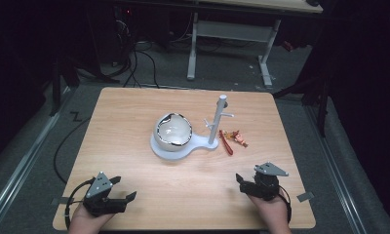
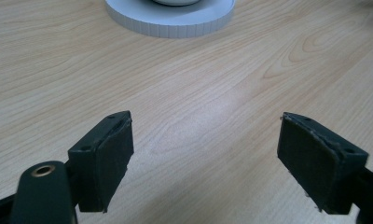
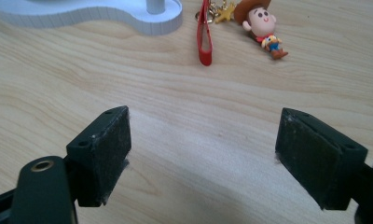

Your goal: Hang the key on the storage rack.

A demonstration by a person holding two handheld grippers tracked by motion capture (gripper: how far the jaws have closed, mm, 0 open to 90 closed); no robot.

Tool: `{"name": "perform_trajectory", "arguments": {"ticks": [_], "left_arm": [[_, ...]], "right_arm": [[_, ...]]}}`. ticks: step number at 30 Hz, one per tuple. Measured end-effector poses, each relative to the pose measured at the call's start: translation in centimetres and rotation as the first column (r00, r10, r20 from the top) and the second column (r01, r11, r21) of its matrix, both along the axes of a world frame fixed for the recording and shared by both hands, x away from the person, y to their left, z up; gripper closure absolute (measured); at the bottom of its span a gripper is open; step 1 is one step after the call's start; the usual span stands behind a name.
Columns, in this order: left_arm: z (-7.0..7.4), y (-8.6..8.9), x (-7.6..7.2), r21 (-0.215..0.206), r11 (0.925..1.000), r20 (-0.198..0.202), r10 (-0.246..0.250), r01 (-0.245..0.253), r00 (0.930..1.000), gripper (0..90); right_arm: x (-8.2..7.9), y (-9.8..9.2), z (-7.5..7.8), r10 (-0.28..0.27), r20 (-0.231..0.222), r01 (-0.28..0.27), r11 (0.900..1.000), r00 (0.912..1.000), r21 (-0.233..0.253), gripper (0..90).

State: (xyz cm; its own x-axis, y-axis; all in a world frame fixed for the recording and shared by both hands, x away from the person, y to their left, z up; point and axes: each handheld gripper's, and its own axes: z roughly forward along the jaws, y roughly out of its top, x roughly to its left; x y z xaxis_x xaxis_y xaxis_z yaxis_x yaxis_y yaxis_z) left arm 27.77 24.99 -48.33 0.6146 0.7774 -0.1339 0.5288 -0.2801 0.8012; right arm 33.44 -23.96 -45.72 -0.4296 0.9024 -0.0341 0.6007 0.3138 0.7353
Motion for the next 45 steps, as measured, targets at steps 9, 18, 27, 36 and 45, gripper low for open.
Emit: {"name": "perform_trajectory", "arguments": {"ticks": [9,18,27,36,45], "left_arm": [[-0.2,-0.4,0.5,0.003,1.0,-0.015,-0.007,0.007,0.9999,19.0],[-0.1,0.1,-0.2,0.005,1.0,-0.009,0.0,0.0,1.0,19.2],[0.2,0.6,-0.8,0.003,1.0,0.006,0.007,-0.007,1.0,19.3],[0.5,0.7,-0.8,0.0,1.0,0.014,-0.006,0.006,0.9999,19.4],[0.5,0.4,-0.9,0.007,0.9997,0.015,-0.023,0.023,0.9996,19.4]], "right_arm": [[0.1,-1.3,-0.7,-0.035,-0.045,0.036,0.999,0.9983,0.021,20.4],[0.6,-0.4,-0.4,0.008,-0.043,-0.006,0.999,0.999,0.038,34.5],[6.5,1.8,0.6,0.031,-0.067,-0.032,0.999,0.9973,-0.019,49.7],[12.2,4.5,0.0,-0.005,-0.186,-0.012,0.996,0.9824,-0.088,53.8],[13.1,5.7,-1.5,0.003,-0.229,-0.03,0.993,0.9734,-0.112,62.2]]}}
